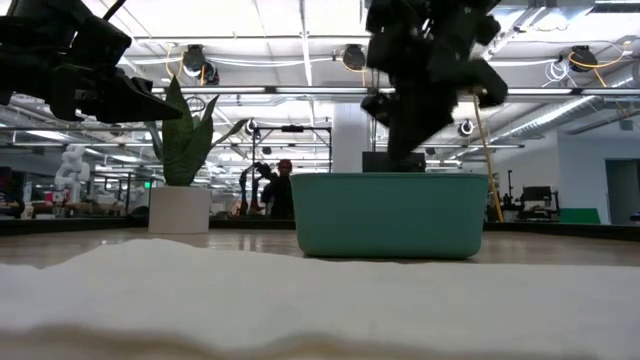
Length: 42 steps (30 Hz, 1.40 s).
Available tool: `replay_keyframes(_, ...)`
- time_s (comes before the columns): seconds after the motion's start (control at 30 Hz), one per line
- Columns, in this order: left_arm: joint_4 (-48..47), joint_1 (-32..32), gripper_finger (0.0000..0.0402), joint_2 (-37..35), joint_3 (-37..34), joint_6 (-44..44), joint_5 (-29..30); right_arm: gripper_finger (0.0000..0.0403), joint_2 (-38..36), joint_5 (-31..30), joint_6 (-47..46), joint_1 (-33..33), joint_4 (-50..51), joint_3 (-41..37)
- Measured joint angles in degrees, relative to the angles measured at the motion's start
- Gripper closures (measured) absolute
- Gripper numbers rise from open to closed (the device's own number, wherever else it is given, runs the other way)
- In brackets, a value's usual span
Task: Pick and placing Produce into tupperware
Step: Put the strawberry into the blue bin
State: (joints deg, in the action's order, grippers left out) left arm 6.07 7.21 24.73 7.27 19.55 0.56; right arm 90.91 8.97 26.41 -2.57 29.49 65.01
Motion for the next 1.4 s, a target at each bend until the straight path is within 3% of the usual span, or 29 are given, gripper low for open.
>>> replay_keyframes(0.13,-0.02,0.00,0.0376,0.00,0.00,0.00,0.00,0.0403,-6.38,0.29,-2.19,-2.12,-3.12,-0.75)
replay_keyframes(0.27,-0.02,-0.01,0.0376,0.01,0.00,-0.03,0.00,0.0403,-13.33,5.09,-5.71,-4.85,-8.35,-3.81)
replay_keyframes(0.53,-0.02,-0.01,0.0376,0.00,0.00,-0.22,-0.02,0.0403,-28.13,12.31,-13.88,-9.36,-22.55,-16.24)
replay_keyframes(0.87,-0.02,0.00,0.0376,0.00,0.00,-0.59,0.00,0.0403,-42.51,12.27,-21.36,-9.32,-36.45,-30.69)
replay_keyframes(1.4,-0.02,0.02,0.0376,0.00,0.00,-2.08,2.40,0.0403,-56.80,10.56,-28.83,-8.09,-46.41,-46.04)
